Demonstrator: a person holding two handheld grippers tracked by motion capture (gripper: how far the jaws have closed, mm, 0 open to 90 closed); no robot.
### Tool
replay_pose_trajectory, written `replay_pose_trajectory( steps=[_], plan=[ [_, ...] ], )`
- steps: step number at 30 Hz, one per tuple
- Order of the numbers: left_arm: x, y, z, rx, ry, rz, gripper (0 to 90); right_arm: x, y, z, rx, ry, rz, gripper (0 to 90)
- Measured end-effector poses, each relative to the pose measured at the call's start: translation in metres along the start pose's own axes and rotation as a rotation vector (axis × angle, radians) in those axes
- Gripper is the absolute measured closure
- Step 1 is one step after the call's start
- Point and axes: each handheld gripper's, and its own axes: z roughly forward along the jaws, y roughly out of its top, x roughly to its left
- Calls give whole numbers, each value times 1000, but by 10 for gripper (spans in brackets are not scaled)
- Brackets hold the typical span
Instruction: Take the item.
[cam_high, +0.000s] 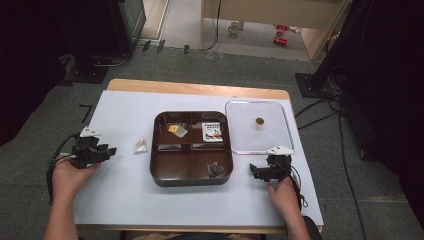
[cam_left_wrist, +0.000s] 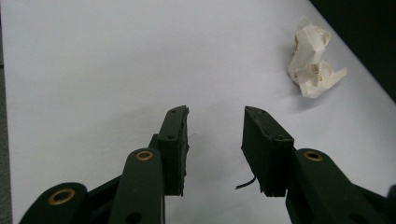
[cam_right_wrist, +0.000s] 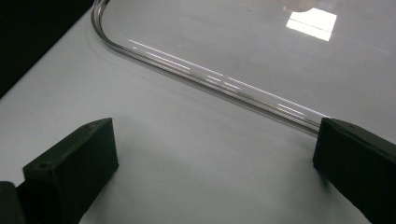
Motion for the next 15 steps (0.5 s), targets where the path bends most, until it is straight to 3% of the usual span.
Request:
replay_pose_trajectory(
  steps=[15],
  plan=[
    [9,-7,3,27,33,-9,577,0,0,0,0,0,0,0]
  ],
)
